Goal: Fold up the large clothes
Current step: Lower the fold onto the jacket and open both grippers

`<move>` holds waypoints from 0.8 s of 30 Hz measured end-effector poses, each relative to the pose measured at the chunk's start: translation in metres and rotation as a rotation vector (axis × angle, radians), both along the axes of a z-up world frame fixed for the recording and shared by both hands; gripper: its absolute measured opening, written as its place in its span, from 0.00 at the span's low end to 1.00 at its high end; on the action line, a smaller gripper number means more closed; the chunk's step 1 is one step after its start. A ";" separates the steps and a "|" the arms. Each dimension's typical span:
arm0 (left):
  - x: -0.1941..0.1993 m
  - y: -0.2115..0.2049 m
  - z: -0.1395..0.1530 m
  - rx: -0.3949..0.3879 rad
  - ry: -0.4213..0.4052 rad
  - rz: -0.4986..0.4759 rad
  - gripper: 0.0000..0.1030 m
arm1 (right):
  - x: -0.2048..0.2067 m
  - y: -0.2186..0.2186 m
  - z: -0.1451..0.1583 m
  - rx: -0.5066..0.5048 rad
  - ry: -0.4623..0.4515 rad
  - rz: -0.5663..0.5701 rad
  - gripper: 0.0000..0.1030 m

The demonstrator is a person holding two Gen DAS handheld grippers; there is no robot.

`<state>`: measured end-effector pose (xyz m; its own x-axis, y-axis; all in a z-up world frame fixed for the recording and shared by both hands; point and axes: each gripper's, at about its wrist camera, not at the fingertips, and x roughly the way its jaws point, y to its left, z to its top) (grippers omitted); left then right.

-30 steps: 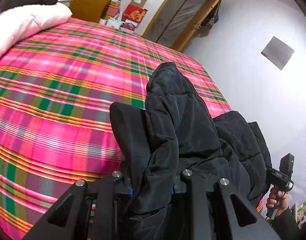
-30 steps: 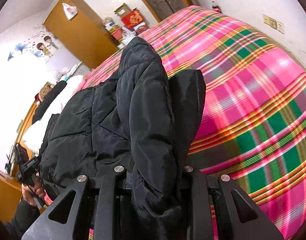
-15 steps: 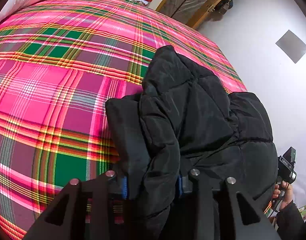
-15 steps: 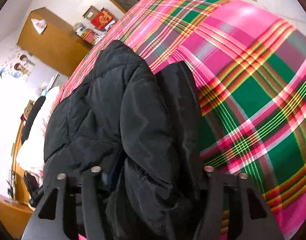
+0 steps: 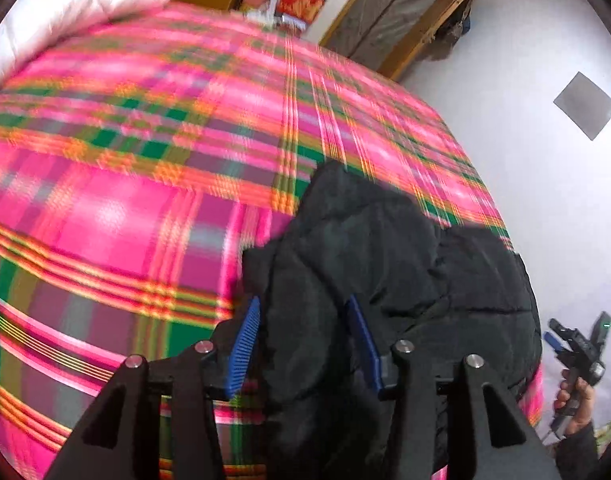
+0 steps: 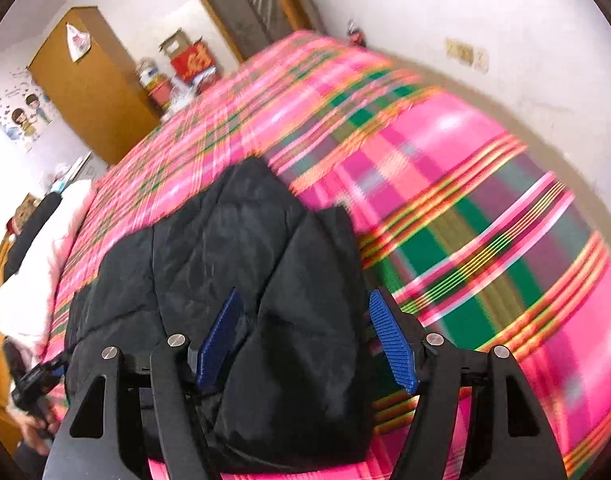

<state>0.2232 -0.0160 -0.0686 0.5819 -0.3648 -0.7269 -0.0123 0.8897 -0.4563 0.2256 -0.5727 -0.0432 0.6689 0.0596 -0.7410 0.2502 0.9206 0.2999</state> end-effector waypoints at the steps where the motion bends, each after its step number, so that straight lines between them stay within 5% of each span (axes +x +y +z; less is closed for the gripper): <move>1: -0.001 0.000 0.007 0.002 -0.022 0.005 0.46 | 0.001 0.007 0.006 -0.022 -0.021 0.022 0.65; 6: 0.018 -0.038 0.031 0.078 -0.121 -0.089 0.46 | 0.033 0.044 0.001 -0.120 -0.008 0.119 0.65; 10: 0.050 -0.069 -0.002 0.170 -0.046 -0.142 0.46 | 0.061 0.047 -0.038 -0.149 0.087 0.130 0.65; 13: 0.052 -0.073 -0.017 0.185 -0.063 -0.142 0.47 | 0.061 0.043 -0.052 -0.147 0.088 0.126 0.65; 24: 0.011 -0.060 0.021 0.193 -0.085 -0.130 0.46 | 0.008 0.078 0.004 -0.140 0.032 0.105 0.65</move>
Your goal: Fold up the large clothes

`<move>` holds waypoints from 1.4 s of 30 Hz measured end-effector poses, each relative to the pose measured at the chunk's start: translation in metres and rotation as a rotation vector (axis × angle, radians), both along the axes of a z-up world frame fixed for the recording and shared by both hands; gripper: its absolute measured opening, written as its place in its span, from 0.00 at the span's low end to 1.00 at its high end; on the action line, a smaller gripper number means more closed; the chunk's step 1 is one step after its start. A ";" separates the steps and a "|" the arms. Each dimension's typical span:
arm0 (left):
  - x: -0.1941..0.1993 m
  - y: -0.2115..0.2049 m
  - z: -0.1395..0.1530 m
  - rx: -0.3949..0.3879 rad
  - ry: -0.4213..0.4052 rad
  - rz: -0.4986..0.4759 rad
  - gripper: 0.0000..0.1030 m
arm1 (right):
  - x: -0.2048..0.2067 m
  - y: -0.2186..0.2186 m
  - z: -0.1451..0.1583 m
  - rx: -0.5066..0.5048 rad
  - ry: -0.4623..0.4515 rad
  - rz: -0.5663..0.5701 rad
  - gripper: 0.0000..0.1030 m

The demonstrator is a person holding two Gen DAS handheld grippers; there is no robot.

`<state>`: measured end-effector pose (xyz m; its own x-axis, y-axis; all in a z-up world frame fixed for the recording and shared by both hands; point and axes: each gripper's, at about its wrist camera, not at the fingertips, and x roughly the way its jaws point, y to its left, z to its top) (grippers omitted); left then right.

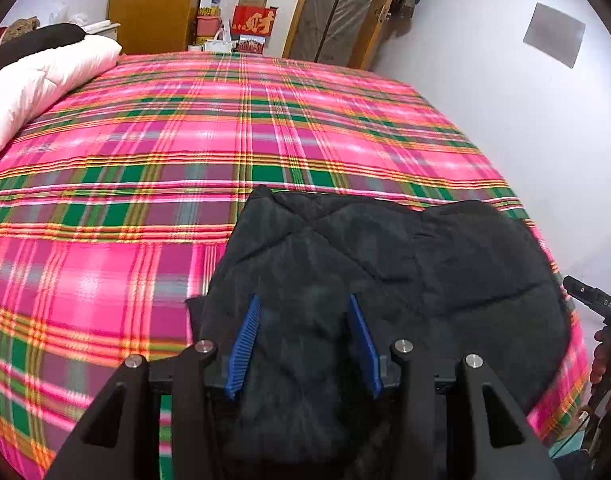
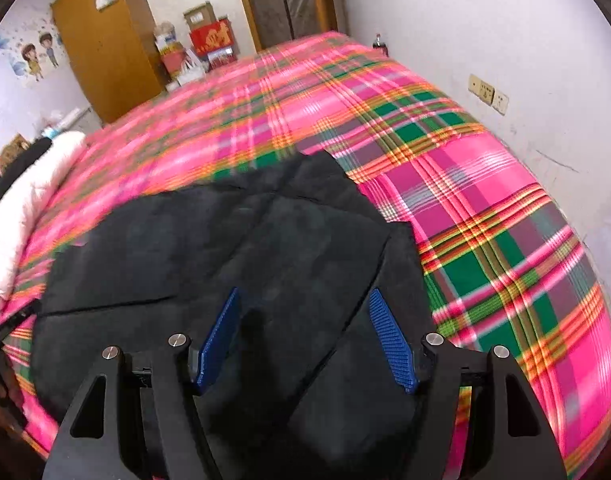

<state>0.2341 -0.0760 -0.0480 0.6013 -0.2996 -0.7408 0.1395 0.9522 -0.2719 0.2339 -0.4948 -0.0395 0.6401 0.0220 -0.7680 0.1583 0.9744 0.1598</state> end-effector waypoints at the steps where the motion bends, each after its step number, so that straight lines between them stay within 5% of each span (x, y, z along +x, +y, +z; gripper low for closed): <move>1: -0.011 0.001 0.006 0.000 -0.006 -0.004 0.46 | -0.010 0.007 0.007 0.005 -0.010 0.006 0.65; 10: -0.112 -0.003 0.053 0.053 -0.066 -0.059 0.48 | -0.109 0.082 0.048 -0.029 -0.053 0.001 0.65; 19: -0.186 -0.015 0.065 0.091 -0.077 -0.121 0.54 | -0.180 0.125 0.041 -0.074 -0.032 -0.005 0.65; 28: -0.218 -0.028 0.056 0.137 -0.022 -0.147 0.54 | -0.205 0.140 0.037 -0.135 -0.025 0.014 0.65; 42: -0.227 -0.022 0.053 0.096 0.016 -0.123 0.54 | -0.214 0.151 0.037 -0.152 -0.024 0.036 0.65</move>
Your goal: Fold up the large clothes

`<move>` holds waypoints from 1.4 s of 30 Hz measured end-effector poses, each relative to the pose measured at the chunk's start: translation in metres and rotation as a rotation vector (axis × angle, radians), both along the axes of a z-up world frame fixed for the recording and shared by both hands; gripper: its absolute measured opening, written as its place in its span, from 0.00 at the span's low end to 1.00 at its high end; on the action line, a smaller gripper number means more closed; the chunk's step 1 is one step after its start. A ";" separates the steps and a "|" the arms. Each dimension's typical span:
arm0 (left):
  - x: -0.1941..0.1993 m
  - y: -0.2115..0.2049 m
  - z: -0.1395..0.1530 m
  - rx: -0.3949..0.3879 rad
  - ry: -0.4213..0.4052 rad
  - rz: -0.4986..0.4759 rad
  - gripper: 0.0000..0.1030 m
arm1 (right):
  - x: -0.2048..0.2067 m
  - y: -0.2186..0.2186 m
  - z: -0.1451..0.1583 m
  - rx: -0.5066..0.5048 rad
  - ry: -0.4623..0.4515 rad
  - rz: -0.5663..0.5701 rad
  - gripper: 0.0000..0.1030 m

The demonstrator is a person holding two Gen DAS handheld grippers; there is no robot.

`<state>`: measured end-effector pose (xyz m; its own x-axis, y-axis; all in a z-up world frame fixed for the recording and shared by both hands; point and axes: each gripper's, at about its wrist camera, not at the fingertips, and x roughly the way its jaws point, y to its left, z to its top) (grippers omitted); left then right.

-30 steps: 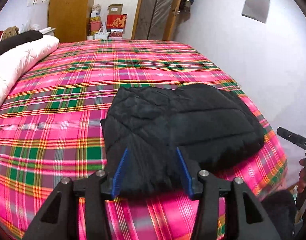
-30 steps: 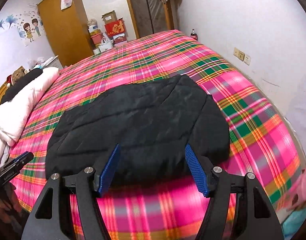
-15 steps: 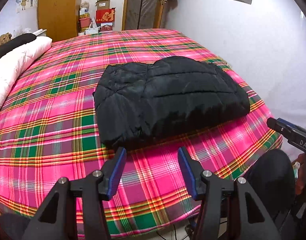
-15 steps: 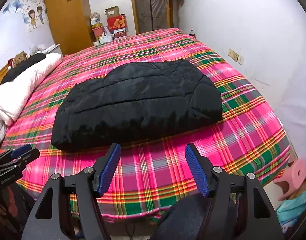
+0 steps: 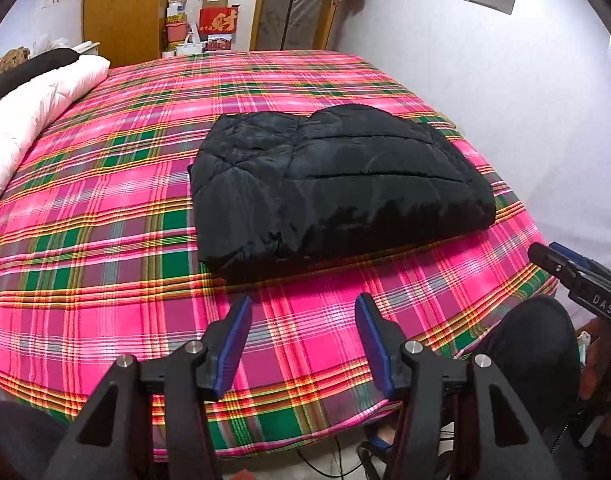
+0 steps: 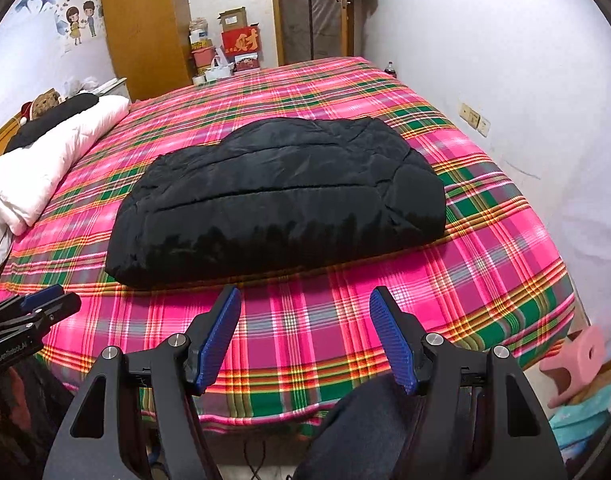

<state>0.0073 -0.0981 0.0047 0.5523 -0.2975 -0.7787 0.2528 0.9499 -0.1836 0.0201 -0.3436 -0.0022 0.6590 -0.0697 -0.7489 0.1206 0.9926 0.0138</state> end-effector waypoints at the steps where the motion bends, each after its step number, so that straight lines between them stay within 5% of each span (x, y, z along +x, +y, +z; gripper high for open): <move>1: 0.000 -0.001 0.001 0.009 -0.006 0.001 0.54 | 0.000 0.001 0.000 -0.001 -0.001 0.001 0.65; 42: -0.001 -0.002 0.002 0.012 -0.007 0.007 0.54 | 0.003 0.004 -0.006 -0.005 0.030 0.015 0.65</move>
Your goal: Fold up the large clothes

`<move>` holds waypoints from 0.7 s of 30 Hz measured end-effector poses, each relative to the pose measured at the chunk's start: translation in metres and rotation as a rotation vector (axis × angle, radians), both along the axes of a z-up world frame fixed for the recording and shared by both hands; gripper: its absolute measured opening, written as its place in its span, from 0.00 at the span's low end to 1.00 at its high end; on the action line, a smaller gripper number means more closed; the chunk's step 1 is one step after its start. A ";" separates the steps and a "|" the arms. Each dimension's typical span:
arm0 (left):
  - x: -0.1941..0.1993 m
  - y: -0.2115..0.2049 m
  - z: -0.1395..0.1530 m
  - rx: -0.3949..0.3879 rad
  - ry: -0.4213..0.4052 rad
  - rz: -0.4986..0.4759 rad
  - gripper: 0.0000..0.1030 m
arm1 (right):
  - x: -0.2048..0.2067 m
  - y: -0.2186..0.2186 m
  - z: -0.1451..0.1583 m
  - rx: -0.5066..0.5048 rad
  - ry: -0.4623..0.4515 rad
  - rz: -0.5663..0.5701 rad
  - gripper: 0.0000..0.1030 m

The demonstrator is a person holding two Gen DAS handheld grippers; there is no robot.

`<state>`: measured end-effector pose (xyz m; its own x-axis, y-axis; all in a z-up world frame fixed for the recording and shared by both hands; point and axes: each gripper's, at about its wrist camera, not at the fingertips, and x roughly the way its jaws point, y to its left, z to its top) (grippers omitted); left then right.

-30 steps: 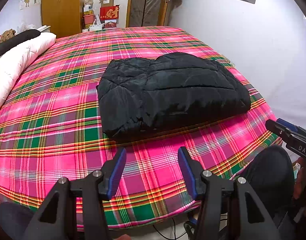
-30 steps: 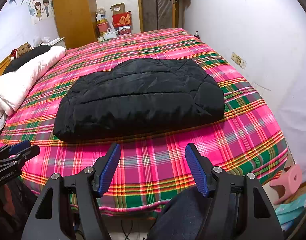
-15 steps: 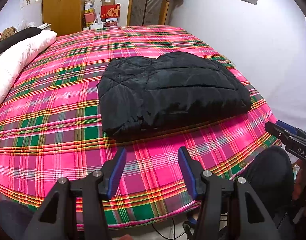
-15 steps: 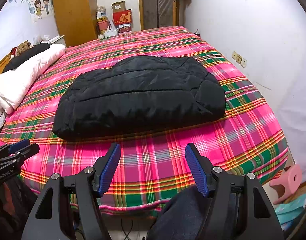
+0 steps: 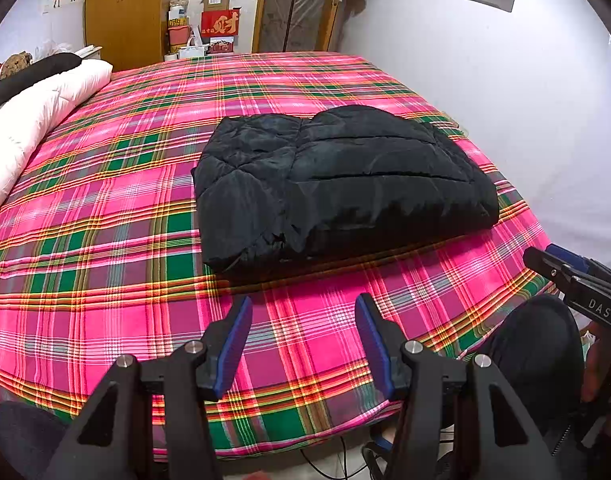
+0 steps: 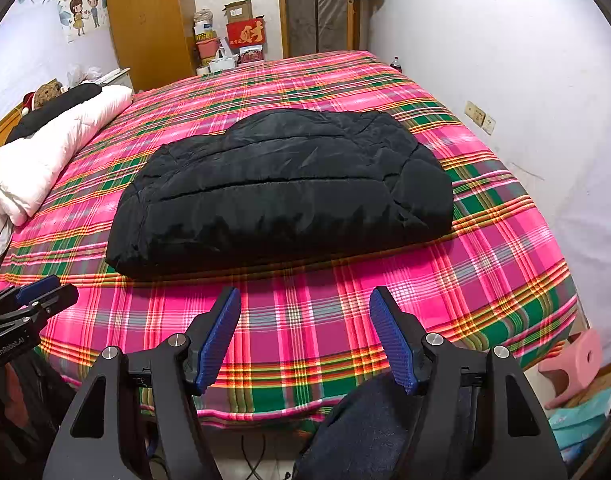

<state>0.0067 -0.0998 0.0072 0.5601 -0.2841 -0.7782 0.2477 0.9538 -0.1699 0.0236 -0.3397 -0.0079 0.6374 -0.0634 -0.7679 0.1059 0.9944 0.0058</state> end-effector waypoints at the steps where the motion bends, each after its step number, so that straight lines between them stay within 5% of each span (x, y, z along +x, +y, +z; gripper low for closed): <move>1: 0.000 0.000 0.000 0.002 0.001 0.001 0.54 | 0.000 0.000 0.000 0.000 0.000 0.000 0.65; 21: -0.001 -0.001 0.002 -0.004 0.001 0.003 0.54 | 0.000 0.000 0.000 0.000 0.000 -0.002 0.65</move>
